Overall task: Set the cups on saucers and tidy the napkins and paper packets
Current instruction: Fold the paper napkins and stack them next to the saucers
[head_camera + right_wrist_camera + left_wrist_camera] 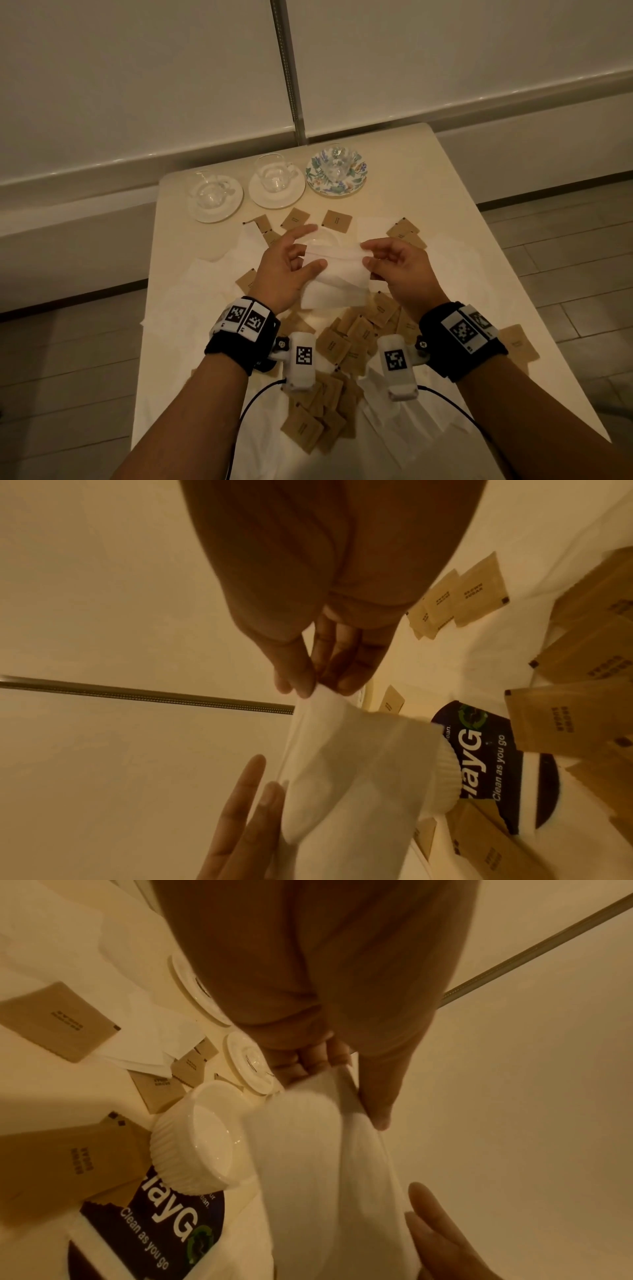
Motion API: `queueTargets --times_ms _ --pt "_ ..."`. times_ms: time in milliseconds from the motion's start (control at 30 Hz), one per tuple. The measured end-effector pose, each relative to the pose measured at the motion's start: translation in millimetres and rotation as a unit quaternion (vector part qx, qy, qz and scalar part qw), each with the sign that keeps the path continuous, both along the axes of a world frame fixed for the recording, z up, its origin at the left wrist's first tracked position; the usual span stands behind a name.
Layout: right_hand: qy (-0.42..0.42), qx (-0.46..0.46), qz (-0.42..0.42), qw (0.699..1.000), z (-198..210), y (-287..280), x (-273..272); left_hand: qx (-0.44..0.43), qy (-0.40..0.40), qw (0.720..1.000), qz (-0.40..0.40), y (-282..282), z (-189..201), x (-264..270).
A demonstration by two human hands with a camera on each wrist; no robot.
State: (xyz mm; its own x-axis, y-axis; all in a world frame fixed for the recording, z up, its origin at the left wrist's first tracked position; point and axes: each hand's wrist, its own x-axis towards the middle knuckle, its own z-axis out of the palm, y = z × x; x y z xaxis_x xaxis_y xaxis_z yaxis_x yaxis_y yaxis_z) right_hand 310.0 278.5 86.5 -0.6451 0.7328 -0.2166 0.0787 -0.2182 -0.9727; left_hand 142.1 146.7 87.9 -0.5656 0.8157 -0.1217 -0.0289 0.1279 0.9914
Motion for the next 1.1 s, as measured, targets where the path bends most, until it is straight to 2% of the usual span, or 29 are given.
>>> queueTargets --times_ms 100,200,300,567,733,867,1033,1100 --pt "-0.020 0.004 -0.013 1.000 0 0 -1 -0.026 0.054 0.998 -0.015 -3 -1 0" --pt "-0.032 -0.002 -0.007 0.999 2 0 2 -0.043 0.056 0.997 -0.020 -6 -4 -2" --pt "-0.039 -0.001 0.037 0.999 5 1 6 -0.041 0.061 0.997 -0.014 -6 1 -3" --pt "-0.098 0.142 0.053 0.984 11 -3 4 -0.066 0.137 0.988 0.000 -6 7 -3" --pt "-0.093 0.144 0.064 0.983 13 -2 4 -0.080 0.190 0.979 0.012 -8 12 -3" --pt "-0.040 0.081 0.041 0.995 11 -1 3 -0.082 0.176 0.981 0.028 -8 18 -1" --pt "-0.032 0.069 0.026 0.997 12 0 2 -0.055 0.076 0.995 0.029 -7 24 1" --pt "-0.030 0.076 0.032 0.996 12 1 2 -0.056 0.066 0.996 0.012 -7 25 1"
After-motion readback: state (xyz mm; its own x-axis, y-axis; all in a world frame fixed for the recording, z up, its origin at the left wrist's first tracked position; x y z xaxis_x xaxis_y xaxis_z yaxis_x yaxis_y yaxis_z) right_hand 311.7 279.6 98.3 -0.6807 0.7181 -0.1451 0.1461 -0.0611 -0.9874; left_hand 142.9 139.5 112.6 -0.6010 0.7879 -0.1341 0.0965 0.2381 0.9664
